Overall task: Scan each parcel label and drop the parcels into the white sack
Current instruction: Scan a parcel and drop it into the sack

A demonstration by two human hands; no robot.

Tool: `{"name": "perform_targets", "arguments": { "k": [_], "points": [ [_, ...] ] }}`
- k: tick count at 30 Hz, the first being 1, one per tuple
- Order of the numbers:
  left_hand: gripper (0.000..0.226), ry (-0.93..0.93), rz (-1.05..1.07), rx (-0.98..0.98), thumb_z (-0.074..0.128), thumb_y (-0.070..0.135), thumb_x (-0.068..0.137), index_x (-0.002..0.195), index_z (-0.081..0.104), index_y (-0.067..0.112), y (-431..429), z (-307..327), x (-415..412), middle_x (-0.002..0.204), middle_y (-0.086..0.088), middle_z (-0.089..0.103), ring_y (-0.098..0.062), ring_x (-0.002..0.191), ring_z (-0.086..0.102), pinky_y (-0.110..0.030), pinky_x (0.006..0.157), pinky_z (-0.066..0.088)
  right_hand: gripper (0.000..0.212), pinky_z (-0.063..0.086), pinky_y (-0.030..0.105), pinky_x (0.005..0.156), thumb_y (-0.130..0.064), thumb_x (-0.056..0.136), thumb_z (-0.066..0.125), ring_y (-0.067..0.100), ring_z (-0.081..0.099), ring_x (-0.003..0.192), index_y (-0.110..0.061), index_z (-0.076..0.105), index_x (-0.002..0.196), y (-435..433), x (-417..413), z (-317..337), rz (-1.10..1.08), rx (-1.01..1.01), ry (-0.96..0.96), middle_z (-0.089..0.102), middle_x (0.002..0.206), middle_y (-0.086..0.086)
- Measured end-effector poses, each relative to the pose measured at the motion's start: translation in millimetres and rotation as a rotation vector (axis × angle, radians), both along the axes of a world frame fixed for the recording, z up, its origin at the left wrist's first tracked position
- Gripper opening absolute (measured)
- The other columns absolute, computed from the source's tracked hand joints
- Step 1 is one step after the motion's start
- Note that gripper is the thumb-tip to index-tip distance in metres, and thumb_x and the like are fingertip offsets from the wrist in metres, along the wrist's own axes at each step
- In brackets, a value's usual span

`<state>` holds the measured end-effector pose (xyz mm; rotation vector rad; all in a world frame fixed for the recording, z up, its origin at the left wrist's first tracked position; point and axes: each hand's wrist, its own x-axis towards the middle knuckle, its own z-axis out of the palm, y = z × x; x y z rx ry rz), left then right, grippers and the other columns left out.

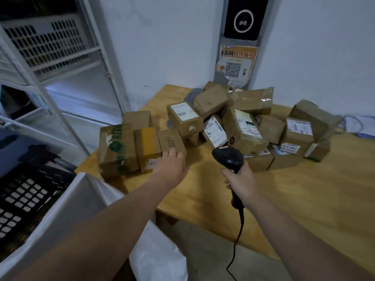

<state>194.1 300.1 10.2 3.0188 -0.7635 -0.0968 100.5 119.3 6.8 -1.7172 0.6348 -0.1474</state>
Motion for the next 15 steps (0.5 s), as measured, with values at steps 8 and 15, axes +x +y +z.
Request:
{"name": "perform_targets", "arguments": {
  "k": [8, 15],
  "points": [
    [0.081, 0.192, 0.324, 0.140, 0.024, 0.068, 0.093, 0.155, 0.002, 0.020, -39, -29, 65, 0.161, -0.016, 0.000, -0.037, 0.147, 0.006, -0.048, 0.117, 0.017, 0.040, 0.052, 0.033, 0.061, -0.014, 0.088, 0.066, 0.017, 0.059, 0.065, -0.024, 0.047, 0.121, -25, 35, -19, 0.058, 0.121, 0.055, 0.062, 0.082, 0.006],
    [0.064, 0.118, 0.442, 0.105, 0.037, 0.057, 0.096, 0.148, 0.025, 0.021, -65, -47, 78, 0.156, -0.020, 0.016, -0.039, 0.141, 0.019, -0.053, 0.113, 0.024, 0.042, 0.052, 0.035, 0.063, -0.012, 0.086, 0.066, 0.016, 0.059, 0.061, -0.023, 0.050, 0.123, -38, 50, -34, 0.090, 0.149, 0.074, 0.062, 0.074, 0.004]
  ]
}}
